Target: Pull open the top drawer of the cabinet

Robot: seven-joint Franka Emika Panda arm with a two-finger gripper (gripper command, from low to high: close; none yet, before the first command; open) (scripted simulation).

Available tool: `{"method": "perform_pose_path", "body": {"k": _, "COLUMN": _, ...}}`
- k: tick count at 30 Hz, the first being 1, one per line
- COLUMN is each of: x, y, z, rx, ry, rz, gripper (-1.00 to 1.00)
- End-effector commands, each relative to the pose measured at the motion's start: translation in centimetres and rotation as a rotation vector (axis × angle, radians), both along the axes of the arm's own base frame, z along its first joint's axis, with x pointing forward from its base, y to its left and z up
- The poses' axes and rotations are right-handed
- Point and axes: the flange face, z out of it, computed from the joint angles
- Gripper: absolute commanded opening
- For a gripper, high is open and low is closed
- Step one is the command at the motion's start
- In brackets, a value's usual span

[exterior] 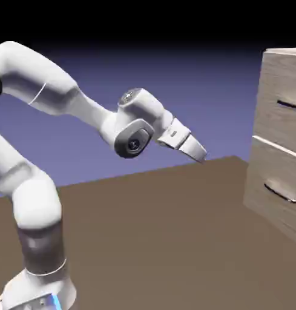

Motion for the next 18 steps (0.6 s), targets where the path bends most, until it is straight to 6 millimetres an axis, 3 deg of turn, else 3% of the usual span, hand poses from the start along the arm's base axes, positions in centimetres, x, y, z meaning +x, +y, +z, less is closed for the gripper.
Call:
{"method": "perform_pose_path", "body": {"k": 1, "x": 0.0, "y": -0.8, "z": 1.4, "rx": 0.031, "ry": -0.026, "rz": -0.048, "gripper": 0.0}}
{"method": "perform_pose_path", "body": {"k": 10, "x": -2.5, "y": -5.9, "z": 13.6, "rx": 0.316, "ry": -0.288, "rz": -0.398, "gripper": 0.0}}
{"method": "perform_pose_path", "body": {"k": 18, "x": -6.2, "y": -5.9, "z": 22.5, "rx": 0.555, "ry": -0.534, "rz": -0.569, "gripper": 0.0}}
